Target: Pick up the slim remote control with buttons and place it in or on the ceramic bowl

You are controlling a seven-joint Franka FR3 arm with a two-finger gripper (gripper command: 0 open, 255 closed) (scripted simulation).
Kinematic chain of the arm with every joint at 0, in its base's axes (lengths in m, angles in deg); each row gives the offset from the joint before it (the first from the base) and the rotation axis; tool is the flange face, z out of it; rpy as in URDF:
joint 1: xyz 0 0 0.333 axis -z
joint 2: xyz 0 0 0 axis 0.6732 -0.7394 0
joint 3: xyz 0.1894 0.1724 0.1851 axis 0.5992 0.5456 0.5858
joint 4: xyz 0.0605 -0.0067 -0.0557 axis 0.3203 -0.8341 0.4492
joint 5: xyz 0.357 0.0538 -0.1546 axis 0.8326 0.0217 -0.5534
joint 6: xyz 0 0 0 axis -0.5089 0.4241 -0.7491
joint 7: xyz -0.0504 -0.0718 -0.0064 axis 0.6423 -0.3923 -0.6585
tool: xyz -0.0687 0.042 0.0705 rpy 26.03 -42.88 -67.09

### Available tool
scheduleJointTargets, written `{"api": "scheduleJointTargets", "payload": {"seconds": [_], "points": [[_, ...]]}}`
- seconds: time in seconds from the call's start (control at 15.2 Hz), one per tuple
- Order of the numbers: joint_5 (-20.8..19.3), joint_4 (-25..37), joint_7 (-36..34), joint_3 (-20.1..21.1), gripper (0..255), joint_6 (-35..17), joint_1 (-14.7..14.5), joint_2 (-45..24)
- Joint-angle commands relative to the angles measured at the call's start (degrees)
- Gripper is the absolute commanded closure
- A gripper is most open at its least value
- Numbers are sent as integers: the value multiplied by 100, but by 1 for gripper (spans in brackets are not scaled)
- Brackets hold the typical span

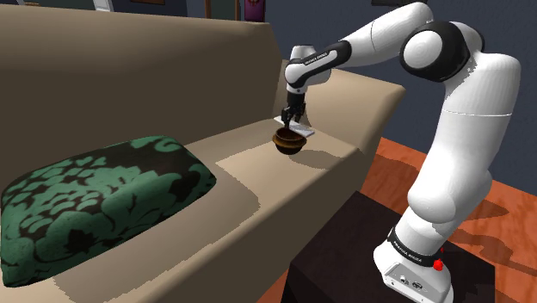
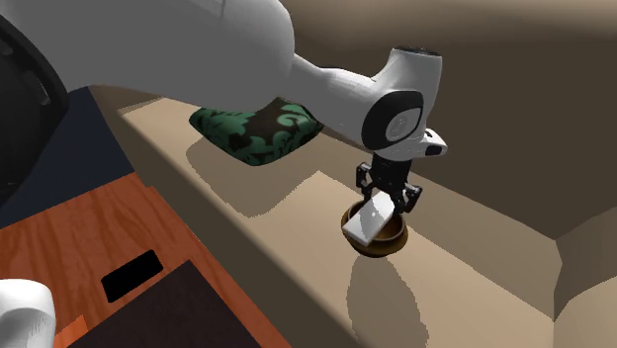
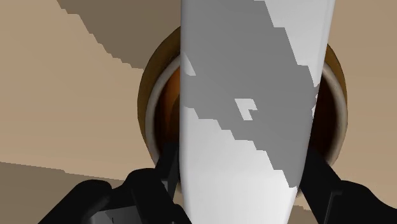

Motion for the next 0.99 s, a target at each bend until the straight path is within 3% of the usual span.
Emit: {"api": "scheduleJointTargets", "payload": {"seconds": [0.0, 0.53, 0.59, 0.92], "points": [[-3, -85, 8, -6, 255, -139, 8, -47], [-5, -112, 6, -7, 255, -189, 8, -71], [-5, -112, 6, -7, 0, -189, 8, -71], [-5, -112, 6, -7, 0, -189, 8, -71]]}}
